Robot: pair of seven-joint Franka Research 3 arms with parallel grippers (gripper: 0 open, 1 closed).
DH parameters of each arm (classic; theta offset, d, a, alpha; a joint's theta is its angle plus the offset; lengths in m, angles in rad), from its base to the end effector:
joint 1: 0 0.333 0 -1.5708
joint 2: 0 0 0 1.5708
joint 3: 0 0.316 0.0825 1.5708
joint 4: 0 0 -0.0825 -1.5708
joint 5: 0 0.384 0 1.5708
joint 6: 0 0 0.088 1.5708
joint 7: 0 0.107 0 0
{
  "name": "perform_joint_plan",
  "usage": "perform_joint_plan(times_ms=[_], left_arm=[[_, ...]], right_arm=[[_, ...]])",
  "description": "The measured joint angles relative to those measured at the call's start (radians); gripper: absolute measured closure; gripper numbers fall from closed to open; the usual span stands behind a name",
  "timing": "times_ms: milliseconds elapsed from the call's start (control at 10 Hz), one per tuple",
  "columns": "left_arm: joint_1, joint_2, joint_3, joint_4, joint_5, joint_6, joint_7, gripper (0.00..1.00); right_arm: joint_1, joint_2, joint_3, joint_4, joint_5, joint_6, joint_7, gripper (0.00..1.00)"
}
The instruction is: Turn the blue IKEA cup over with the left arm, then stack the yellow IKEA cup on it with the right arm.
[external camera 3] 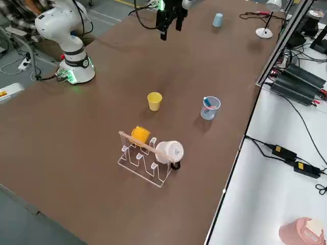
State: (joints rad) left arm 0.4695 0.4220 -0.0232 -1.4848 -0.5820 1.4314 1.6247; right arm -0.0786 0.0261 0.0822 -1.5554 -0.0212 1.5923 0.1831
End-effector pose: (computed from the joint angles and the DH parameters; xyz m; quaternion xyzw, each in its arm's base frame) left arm 0.5956 0.2153 0.4224 0.7885 -0.4933 0.1346 0.3418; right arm 0.5647 -0.0008 0.6191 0.9959 -0.0895 0.0063 0.0090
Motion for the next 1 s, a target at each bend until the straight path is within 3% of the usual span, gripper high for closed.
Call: perform_joint_plan(times_ms=[400, 600, 1000], left_arm=[[0.095, 0.118, 0.000, -0.120, -0.119, -0.021, 0.366, 0.02], [0.098, 0.196, -0.007, -0.124, -0.151, -0.012, 0.461, 0.02], [0.098, 0.258, -0.010, -0.182, -0.223, 0.006, 0.593, 0.02]], right_arm=[[0.000, 0.000, 0.000, 0.000, 0.000, 0.000, 0.000, 0.00], [0.000, 0.000, 0.000, 0.000, 0.000, 0.000, 0.000, 0.00], [0.000, 0.000, 0.000, 0.000, 0.000, 0.000, 0.000, 0.00]])
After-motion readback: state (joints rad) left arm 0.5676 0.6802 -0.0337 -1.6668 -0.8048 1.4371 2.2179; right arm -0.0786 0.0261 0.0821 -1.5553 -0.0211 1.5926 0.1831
